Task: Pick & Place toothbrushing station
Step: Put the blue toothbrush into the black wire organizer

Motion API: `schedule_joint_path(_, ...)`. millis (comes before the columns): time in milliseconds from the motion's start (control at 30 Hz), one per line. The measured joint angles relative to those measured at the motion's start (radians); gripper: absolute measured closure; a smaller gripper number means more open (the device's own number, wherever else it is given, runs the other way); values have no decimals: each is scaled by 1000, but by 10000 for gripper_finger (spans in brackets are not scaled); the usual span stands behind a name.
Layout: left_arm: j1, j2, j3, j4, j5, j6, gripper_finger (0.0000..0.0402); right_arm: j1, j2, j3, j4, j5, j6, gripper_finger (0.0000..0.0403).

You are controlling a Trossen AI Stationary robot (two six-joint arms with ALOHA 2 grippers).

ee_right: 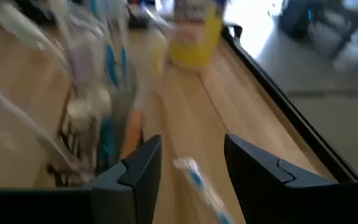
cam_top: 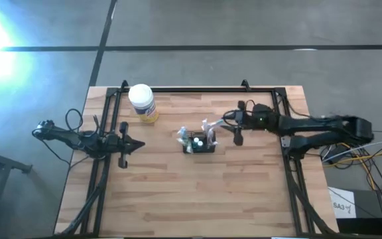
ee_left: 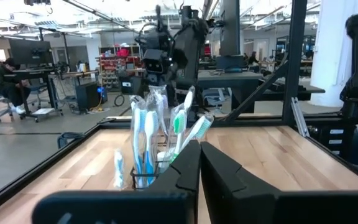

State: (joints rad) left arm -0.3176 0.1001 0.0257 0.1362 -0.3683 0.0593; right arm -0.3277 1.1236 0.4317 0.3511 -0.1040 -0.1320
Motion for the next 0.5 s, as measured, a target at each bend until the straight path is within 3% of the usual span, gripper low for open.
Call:
schedule_joint_path(133, 0, 0, 0, 6, 0, 0, 388, -12, -69, 134, -391, 33, -37, 234)
schedule_joint_path(300, 0, 0, 0, 6, 0, 0, 396, -87, 1, 297, -770, 37, -140, 234)
schedule_joint_path(500, 0, 0, 0, 11, 0, 0, 387, -158, 199, 392, -872, 30, -346, 234)
